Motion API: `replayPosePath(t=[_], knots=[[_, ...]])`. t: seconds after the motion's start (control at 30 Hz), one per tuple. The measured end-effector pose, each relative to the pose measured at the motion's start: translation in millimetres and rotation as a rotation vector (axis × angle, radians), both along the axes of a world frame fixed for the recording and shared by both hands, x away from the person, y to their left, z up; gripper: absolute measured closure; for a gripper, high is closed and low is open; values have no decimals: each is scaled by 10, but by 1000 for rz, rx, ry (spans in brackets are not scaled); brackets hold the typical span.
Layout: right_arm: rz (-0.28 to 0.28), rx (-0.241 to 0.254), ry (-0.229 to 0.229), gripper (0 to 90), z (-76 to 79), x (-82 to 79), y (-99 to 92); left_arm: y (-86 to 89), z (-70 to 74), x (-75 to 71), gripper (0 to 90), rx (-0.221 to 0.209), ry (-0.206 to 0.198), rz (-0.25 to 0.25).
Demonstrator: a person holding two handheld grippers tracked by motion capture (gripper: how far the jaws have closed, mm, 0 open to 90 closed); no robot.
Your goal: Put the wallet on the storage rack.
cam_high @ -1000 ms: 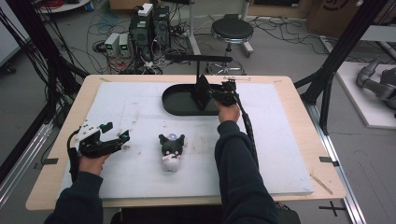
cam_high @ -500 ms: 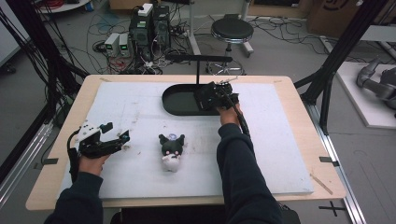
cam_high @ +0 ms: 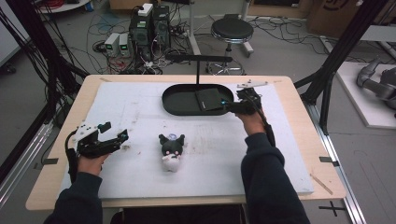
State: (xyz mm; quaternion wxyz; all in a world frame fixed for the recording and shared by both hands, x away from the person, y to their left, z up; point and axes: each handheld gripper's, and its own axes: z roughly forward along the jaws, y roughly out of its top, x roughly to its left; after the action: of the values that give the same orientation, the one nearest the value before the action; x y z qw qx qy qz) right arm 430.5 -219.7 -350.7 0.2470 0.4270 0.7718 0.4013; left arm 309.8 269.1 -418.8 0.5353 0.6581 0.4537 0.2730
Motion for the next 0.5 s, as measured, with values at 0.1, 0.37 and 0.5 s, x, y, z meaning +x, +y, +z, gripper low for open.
replayPosePath(t=[0.1, 0.37, 0.5], knots=[[12, -20, -11, 237, -38, -221, -172, -3, 11, -34, 205, -11, 24, 8], [-36, -61, -1, 228, -364, -628, -523, -70, 86, -64, 205, -13, 11, 10], [-55, -77, -17, 228, -387, -705, -611, -155, 141, -92, 205, -5, 3, 0]])
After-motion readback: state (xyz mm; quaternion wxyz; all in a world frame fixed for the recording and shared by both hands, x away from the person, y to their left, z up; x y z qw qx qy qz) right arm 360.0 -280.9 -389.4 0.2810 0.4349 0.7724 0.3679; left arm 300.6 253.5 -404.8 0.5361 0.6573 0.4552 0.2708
